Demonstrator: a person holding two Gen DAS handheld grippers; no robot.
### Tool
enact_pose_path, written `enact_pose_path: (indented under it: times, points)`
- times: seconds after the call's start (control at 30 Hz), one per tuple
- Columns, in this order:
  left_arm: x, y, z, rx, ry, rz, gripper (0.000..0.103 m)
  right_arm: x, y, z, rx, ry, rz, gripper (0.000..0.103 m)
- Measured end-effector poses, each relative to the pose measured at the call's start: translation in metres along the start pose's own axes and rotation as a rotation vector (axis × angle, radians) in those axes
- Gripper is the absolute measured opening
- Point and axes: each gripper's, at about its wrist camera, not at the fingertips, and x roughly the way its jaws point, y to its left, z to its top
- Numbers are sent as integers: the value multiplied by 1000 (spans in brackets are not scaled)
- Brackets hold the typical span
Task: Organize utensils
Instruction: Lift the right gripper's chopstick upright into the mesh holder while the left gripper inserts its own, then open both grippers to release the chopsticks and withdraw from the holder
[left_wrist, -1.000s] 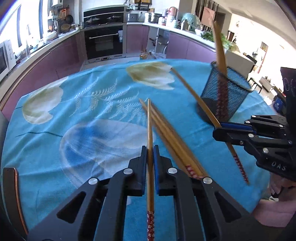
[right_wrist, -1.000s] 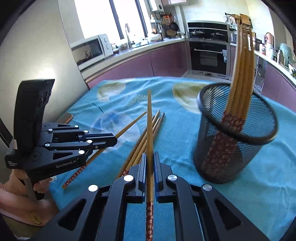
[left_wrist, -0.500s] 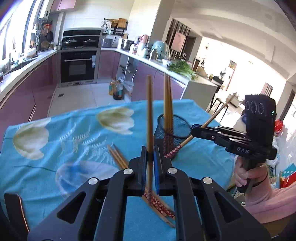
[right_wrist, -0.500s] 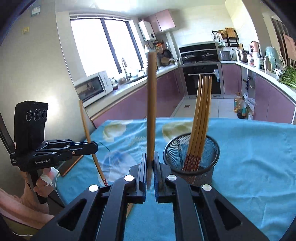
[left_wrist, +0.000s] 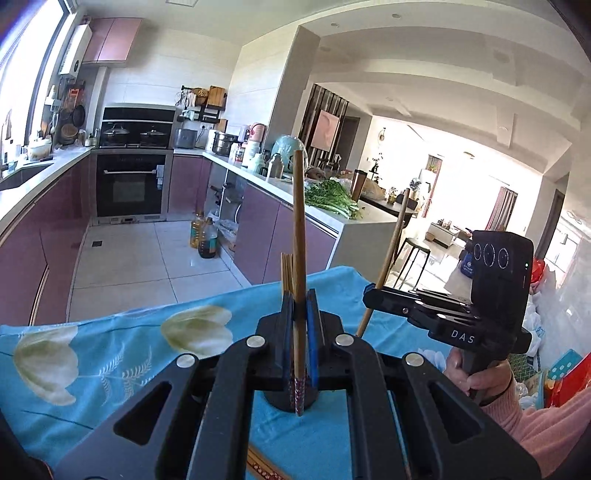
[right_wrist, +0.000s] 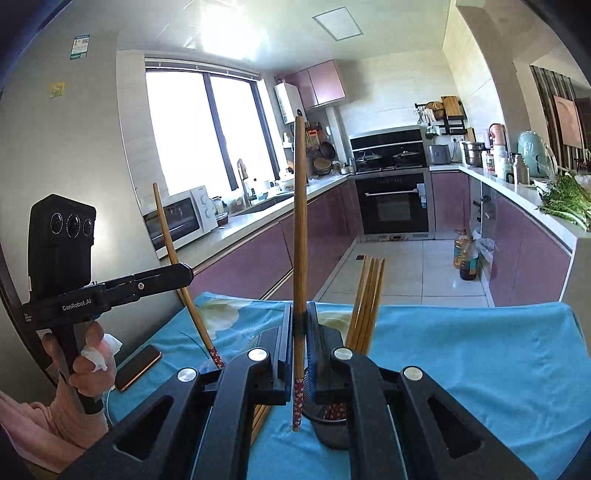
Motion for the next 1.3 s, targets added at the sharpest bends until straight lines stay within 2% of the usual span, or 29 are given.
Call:
enact_pose_path:
  times: [0.13, 0.3, 0.4, 0.67, 0.9, 1.03, 1.3]
  points:
    - [14, -11, 15, 18, -19, -3, 8, 0, -6, 8, -17, -25, -36, 6]
    - [39, -22, 20, 38, -15, 33, 8, 9, -8, 3, -19, -16, -61, 6]
    - [60, -25, 18, 61, 33, 49, 8, 19, -12, -3, -8, 14, -66, 6]
    - [100, -25, -16, 122, 213, 63, 8, 45, -26, -25, 27, 134, -65, 6]
    - [122, -15, -31, 99, 328, 48, 8, 61, -29, -39, 54, 236, -62, 6]
    - [130, 0, -26, 76, 340, 42, 8, 70, -37, -42, 90, 270, -63, 6]
    - [149, 8, -20, 63, 356, 68, 10, 81, -45, -40, 122, 275, -83, 8]
